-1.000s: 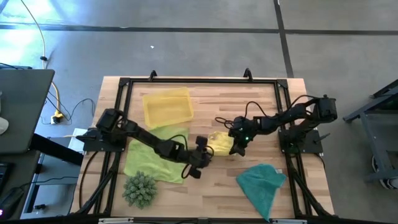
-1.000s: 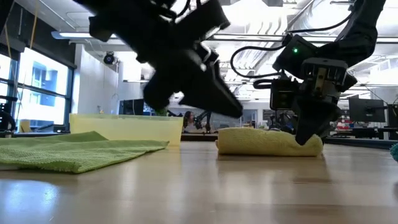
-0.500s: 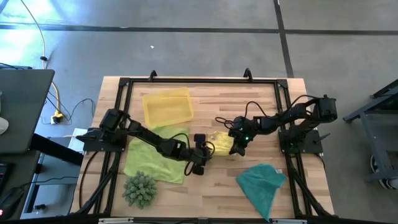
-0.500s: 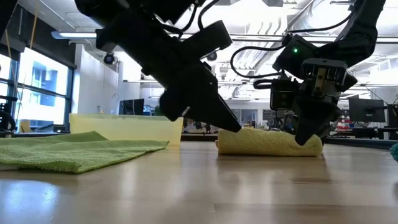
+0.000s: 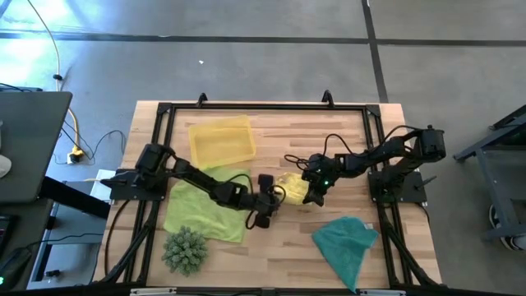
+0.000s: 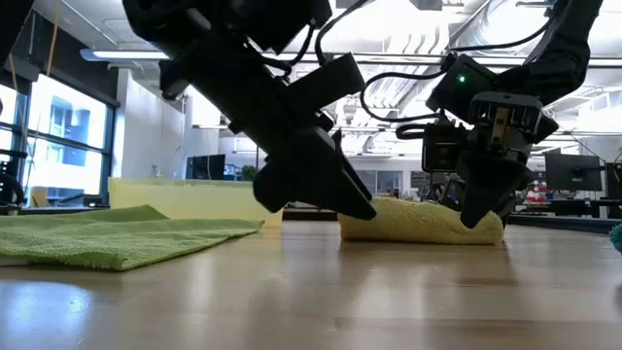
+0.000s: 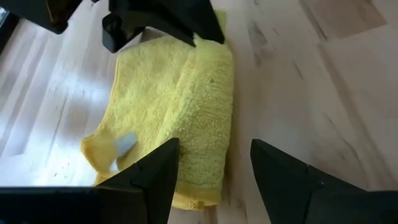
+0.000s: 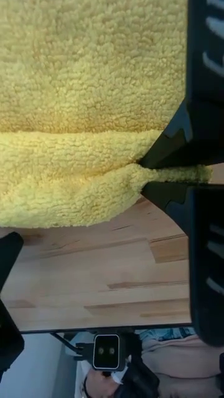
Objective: Roll microfiber towels into tight, uniform cylinder then place into a basket
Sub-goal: Roll the yellow microfiber towel
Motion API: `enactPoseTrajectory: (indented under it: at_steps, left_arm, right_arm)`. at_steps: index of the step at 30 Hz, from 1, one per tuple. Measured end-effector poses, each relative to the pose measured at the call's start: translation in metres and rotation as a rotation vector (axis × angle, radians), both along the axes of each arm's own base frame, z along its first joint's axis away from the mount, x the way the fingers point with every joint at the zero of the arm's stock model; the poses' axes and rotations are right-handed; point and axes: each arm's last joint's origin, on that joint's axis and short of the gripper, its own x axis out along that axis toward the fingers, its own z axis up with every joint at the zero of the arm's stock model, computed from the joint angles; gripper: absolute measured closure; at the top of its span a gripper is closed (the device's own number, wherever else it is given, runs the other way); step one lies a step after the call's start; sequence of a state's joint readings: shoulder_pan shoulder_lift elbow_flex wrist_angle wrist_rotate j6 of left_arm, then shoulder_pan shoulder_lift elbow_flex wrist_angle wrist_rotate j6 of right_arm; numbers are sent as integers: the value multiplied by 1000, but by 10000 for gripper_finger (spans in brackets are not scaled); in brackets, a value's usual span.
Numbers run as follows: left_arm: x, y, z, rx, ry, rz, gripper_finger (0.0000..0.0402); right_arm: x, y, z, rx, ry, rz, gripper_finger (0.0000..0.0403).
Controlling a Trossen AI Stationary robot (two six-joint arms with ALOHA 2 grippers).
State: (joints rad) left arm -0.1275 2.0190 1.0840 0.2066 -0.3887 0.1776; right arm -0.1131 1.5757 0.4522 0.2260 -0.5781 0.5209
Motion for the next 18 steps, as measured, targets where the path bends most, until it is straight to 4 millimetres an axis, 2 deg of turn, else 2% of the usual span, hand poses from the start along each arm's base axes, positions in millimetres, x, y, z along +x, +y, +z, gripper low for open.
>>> enactPoseTrajectory:
  at_steps: [12, 15, 18]
  left_arm:
    - [4, 24, -20, -139, 29, 17, 215]
    - [4, 26, -23, -209, 27, 51, 229]
    - [3, 28, -24, -299, 40, 70, 260]
  right_arm:
    - [0, 0, 0, -2, -4, 1, 398]
    - [0, 0, 0, -17, -18, 20, 397]
    - [0, 0, 0, -55, -51, 63, 381]
